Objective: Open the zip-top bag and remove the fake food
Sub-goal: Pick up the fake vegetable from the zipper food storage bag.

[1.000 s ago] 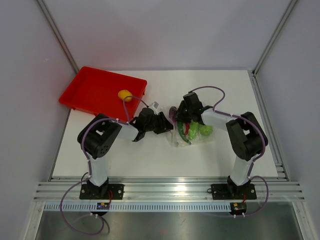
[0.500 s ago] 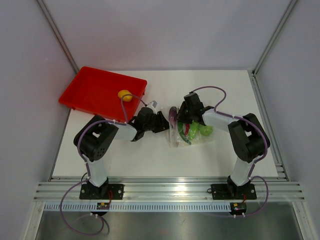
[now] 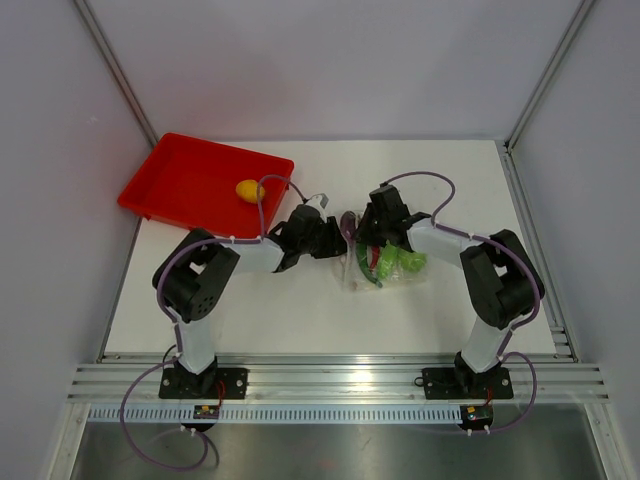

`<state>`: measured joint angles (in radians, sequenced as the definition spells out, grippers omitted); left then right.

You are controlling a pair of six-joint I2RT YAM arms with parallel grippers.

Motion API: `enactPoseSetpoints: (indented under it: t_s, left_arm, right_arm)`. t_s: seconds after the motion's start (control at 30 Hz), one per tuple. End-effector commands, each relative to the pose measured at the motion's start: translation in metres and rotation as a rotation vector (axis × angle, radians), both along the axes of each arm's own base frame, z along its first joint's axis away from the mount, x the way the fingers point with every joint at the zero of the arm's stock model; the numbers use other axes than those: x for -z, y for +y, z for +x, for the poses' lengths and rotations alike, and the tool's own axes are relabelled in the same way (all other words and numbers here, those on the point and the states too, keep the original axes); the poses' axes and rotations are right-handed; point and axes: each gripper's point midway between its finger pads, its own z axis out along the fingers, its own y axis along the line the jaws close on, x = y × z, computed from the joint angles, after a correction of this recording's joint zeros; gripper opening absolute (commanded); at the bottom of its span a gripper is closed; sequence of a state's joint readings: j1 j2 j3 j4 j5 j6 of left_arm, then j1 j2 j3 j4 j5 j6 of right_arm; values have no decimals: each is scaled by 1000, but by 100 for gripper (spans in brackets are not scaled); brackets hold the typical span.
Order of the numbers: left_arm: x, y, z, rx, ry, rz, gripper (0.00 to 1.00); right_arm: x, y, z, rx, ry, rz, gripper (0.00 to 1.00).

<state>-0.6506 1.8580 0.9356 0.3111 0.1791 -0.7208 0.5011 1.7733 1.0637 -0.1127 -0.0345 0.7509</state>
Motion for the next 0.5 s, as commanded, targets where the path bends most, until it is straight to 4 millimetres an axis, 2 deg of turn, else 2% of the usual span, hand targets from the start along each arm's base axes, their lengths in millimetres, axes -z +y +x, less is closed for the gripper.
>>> enactPoseSetpoints:
  t_s: [0.0, 0.33, 0.47]
  left_arm:
    - [-2, -9, 13, 10, -40, 68, 45]
    - [-1, -16, 15, 18, -76, 185, 45]
    - [5, -17, 15, 16, -77, 252, 44]
  right_arm:
    - [-15, -7, 5, 14, -46, -12, 27]
    - [0, -3, 6, 2, -6, -23, 26]
    - [5, 0, 7, -8, 10, -21, 25]
